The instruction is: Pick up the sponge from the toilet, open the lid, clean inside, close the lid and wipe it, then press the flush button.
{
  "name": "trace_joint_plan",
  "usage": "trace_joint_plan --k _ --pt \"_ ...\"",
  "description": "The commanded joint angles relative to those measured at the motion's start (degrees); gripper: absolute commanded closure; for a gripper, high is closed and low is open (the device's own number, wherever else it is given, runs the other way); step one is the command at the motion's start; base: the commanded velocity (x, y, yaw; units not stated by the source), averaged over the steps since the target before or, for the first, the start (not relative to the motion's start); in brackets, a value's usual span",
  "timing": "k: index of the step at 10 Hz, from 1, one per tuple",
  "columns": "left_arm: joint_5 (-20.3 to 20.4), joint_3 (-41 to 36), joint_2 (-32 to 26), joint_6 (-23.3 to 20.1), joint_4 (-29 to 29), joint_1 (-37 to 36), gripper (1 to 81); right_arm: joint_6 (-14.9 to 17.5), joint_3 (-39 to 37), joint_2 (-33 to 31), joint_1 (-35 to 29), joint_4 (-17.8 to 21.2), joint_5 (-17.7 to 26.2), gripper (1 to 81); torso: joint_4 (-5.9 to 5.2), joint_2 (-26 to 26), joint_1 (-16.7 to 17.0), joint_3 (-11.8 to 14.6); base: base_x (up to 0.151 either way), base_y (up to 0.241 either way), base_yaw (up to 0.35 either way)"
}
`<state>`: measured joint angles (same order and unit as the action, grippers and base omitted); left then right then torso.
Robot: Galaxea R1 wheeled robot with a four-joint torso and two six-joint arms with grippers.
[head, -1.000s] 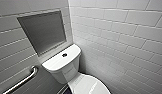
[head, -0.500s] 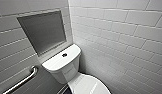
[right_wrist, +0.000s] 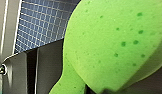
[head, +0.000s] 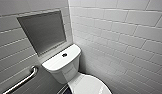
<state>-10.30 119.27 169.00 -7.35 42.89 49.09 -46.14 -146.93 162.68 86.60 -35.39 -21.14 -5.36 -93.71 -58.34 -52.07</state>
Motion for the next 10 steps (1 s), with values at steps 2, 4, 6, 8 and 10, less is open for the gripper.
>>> trace_joint_plan --k 2,4,6,8,10 --pt "-0.51 -6.94 -1.9 -0.74 2.99 -8.96 1.0 -0.09 0.08 -0.76 -1.03 -1.26 1.89 81.1 0.0 0.0 0.0 0.0 0.0 0.0 0.0" --pt "1.16 -10.37 -3.49 -0.74 2.99 -9.14 1.0 -0.09 0.08 -0.76 -1.03 -1.35 1.89 81.1 0.0 0.0 0.0 0.0 0.0 0.0 0.0" --pt "2.92 -14.23 -5.33 -0.74 2.99 -9.49 1.0 -0.01 0.08 -0.67 -1.03 -1.35 1.81 81.1 0.0 0.0 0.0 0.0 0.0 0.0 0.0" --pt "3.36 -16.09 -6.3 -0.82 2.9 -9.58 1.0 0.0 0.08 -0.67 -1.03 -1.35 1.89 81.1 0.0 0.0 0.0 0.0 0.0 0.0 0.0" --pt "4.92 -18.0 -7.26 -0.82 2.9 -9.84 1.0 0.17 0.08 -0.4 -1.03 -1.35 1.89 81.1 0.0 0.0 0.0 0.0 0.0 0.0 0.0"
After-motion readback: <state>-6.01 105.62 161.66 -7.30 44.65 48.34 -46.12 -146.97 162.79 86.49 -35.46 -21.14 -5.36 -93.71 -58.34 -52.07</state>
